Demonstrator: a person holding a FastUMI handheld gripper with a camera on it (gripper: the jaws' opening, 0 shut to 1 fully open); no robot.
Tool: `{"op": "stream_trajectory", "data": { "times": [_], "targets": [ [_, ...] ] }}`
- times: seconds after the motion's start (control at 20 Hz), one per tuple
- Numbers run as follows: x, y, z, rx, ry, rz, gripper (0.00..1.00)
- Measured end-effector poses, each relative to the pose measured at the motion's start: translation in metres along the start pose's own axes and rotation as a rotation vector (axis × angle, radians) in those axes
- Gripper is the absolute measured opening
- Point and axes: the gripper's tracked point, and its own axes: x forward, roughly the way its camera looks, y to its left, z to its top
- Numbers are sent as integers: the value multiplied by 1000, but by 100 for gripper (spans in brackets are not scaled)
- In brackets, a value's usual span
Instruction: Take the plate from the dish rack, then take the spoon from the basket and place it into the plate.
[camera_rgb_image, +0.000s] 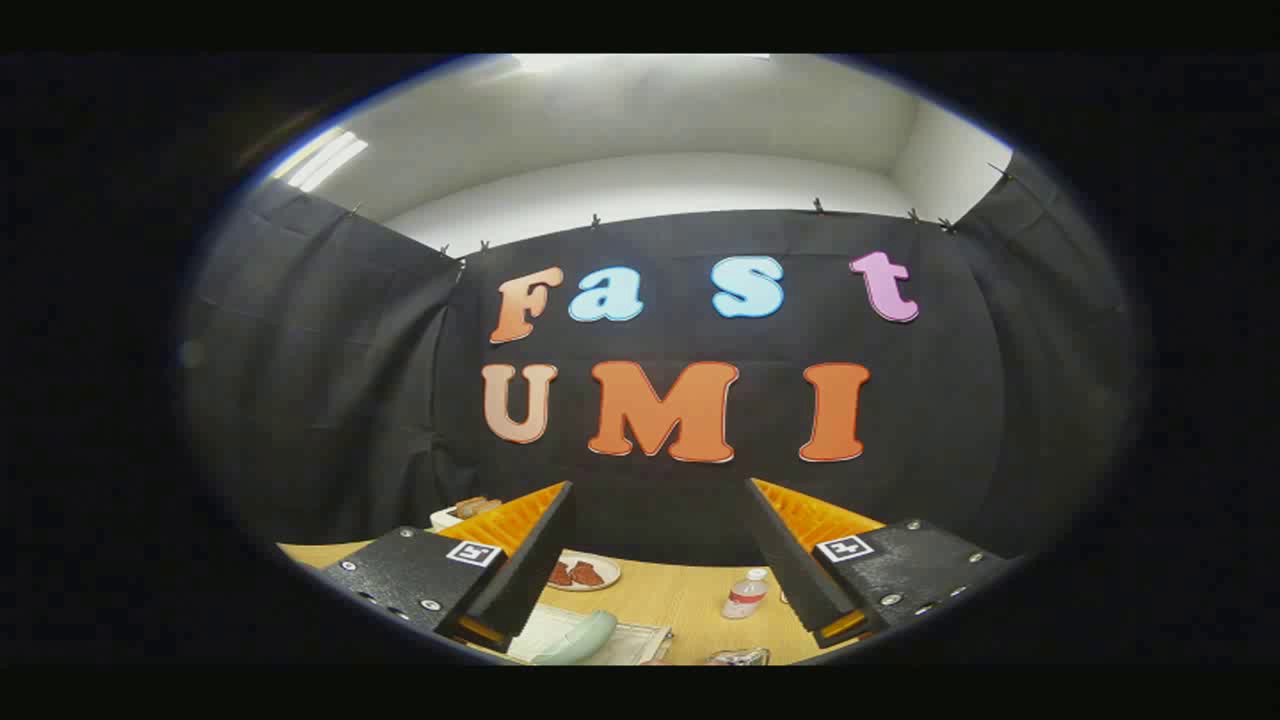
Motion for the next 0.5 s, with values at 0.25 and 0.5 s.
{"op": "stream_trajectory", "data": {
  "times": [0.25,0.5],
  "targets": [
    [0,6,0,-3,7,14,98],
    [0,9,1,0,5,18,98]
  ]
}}
